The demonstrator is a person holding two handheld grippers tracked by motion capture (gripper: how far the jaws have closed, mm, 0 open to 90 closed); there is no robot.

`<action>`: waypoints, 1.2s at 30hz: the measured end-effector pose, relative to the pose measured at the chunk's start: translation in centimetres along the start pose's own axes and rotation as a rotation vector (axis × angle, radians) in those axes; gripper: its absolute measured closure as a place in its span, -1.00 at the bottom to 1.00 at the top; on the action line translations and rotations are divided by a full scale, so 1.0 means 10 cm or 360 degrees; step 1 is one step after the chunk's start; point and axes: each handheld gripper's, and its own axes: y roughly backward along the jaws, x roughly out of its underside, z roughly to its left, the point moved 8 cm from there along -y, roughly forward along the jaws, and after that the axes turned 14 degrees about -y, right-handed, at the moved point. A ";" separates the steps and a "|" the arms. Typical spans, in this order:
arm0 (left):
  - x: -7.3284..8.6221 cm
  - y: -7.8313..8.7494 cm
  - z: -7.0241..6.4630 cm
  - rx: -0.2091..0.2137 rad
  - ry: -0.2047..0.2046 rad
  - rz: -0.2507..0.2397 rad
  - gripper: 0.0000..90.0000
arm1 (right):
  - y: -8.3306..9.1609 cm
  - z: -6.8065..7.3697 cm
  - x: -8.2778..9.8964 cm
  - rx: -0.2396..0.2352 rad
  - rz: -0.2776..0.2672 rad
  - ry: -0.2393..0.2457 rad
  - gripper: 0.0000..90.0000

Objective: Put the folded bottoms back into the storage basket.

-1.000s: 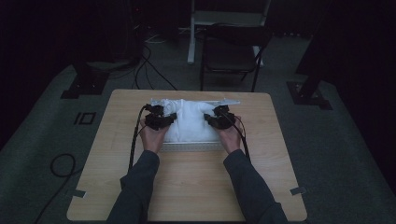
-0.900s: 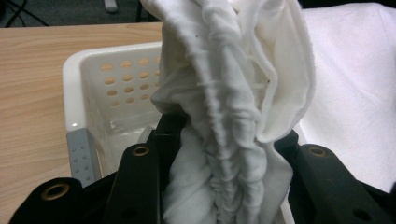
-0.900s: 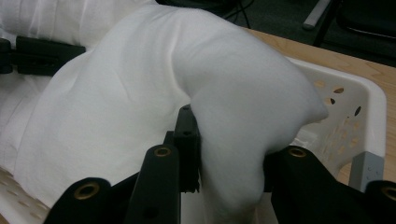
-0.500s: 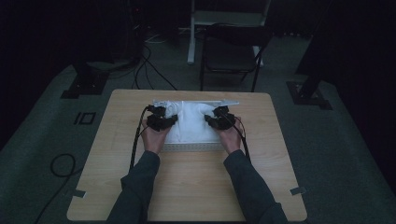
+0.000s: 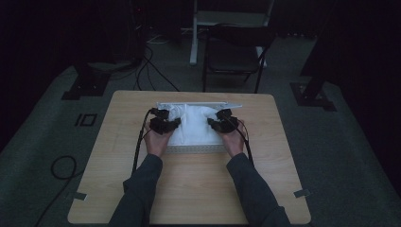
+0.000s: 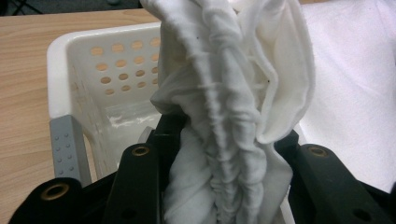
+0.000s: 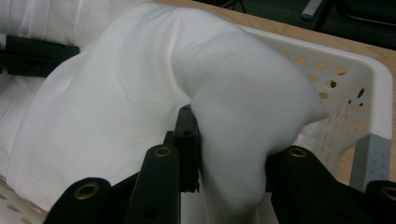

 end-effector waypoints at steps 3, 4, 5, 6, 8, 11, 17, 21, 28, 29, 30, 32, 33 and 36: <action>0.00 0.00 0.00 -0.0003 -0.0004 0.0006 0.30 | -0.01 0.00 0.01 0.0000 0.0002 -0.0004 0.58; 0.00 0.00 0.00 -0.0003 -0.0004 0.0008 0.30 | -0.01 -0.01 0.02 0.0001 0.0004 -0.0001 0.58; 0.01 0.00 0.00 -0.0004 -0.0008 0.0011 0.30 | -0.01 -0.01 0.02 0.0001 0.0007 -0.0003 0.58; 0.01 -0.01 -0.01 -0.0005 -0.0011 0.0013 0.30 | -0.02 -0.01 0.03 0.0003 0.0010 -0.0003 0.58; 0.01 -0.01 -0.01 -0.0004 -0.0015 0.0021 0.29 | -0.02 -0.01 0.03 0.0007 0.0011 0.0000 0.58; 0.02 -0.01 -0.02 -0.0002 -0.0025 0.0047 0.28 | -0.03 -0.02 0.05 0.0011 0.0018 0.0002 0.58; 0.04 -0.01 -0.05 -0.0019 -0.0061 0.0088 0.26 | -0.04 -0.04 0.08 0.0018 0.0029 0.0007 0.58; 0.06 -0.01 -0.06 -0.0033 -0.0092 0.0116 0.24 | -0.05 -0.04 0.10 0.0028 0.0043 0.0021 0.58; 0.08 0.00 -0.07 -0.0068 -0.0109 0.0142 0.21 | -0.05 -0.04 0.12 0.0039 0.0064 0.0034 0.57; 0.09 0.00 -0.07 -0.0069 -0.0110 0.0144 0.20 | -0.05 -0.04 0.13 0.0041 0.0072 0.0035 0.57; 0.09 0.00 -0.07 -0.0070 -0.0110 0.0145 0.20 | -0.05 -0.04 0.13 0.0043 0.0075 0.0036 0.57; 0.10 0.00 -0.07 -0.0070 -0.0111 0.0151 0.19 | -0.05 -0.04 0.14 0.0043 0.0079 0.0032 0.56; 0.10 0.00 -0.08 -0.0065 -0.0101 0.0151 0.19 | -0.05 -0.04 0.14 0.0043 0.0079 0.0032 0.56; 0.13 -0.01 -0.07 -0.0036 -0.0050 0.0152 0.17 | -0.05 -0.04 0.15 0.0048 0.0082 0.0032 0.55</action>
